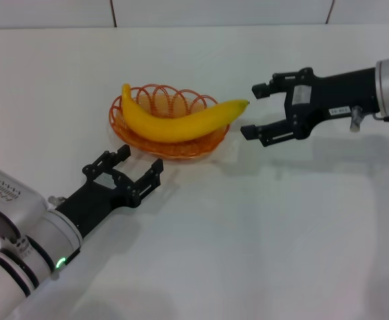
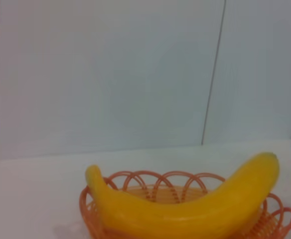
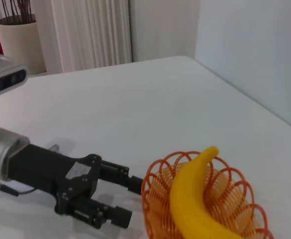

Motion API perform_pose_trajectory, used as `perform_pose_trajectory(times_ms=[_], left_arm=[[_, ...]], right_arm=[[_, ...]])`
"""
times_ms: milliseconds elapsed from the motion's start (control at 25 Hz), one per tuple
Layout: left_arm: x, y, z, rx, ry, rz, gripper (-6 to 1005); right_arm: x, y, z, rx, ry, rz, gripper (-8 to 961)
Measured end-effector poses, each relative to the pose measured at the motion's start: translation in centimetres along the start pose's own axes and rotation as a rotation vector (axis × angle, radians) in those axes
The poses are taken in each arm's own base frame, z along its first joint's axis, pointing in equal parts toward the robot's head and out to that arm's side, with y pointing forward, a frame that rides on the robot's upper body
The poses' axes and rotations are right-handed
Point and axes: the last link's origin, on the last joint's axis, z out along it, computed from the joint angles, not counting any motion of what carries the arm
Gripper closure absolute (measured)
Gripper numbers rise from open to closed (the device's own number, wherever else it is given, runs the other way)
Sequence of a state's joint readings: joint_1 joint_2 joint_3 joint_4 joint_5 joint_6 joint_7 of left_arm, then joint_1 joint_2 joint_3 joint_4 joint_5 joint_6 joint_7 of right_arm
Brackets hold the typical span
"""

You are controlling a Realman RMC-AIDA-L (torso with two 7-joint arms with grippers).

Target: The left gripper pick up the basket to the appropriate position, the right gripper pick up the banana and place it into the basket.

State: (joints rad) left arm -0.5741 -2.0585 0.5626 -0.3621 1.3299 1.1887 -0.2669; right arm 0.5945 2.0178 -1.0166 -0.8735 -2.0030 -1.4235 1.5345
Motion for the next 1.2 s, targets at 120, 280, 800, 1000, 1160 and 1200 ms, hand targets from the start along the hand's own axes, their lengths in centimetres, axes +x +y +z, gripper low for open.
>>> perform_pose_trajectory(times_ms=[120,280,800,1000,1160,1200], left_arm=[[0.1,0.0,0.0,-0.002,0.009,0.000,246],[0.4,0.1,0.0,-0.006,0.024,0.000,246],[0.4,0.1,-0.1,-0.006,0.031,-0.001,246],[0.4,0.1,-0.1,-0.006,0.031,-0.002,246],[0.4,0.1,-0.1,-0.006,0.031,-0.002,246],[0.4,0.1,-0.1,-0.006,0.031,-0.001,246]], right_arm=[[0.6,0.1,0.1,-0.007,0.005,-0.001,74],[1.2,0.2,0.3,-0.007,0.003,0.003,74],[1.3,0.2,0.4,-0.010,-0.001,0.006,74],[1.3,0.1,0.3,-0.006,-0.004,0.009,74],[1.3,0.0,0.2,-0.002,-0.007,0.010,74],[1.2,0.0,0.3,-0.003,-0.008,0.009,74]])
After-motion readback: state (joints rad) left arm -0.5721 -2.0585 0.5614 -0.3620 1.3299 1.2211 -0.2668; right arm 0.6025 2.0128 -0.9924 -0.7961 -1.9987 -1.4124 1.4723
